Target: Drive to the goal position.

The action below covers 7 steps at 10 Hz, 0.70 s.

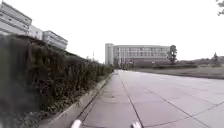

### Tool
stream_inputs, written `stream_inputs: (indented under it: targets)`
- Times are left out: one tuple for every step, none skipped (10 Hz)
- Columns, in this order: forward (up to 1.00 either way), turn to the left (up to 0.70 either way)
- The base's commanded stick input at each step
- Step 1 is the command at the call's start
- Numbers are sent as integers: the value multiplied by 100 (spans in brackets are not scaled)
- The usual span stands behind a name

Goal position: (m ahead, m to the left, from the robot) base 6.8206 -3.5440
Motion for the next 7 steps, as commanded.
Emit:
stream_inputs:
  targets:
    - [70, 0]
    - [70, 0]
    - [70, 0]
    - [70, 0]
    - [70, 0]
    - [70, 0]
    - [70, 0]
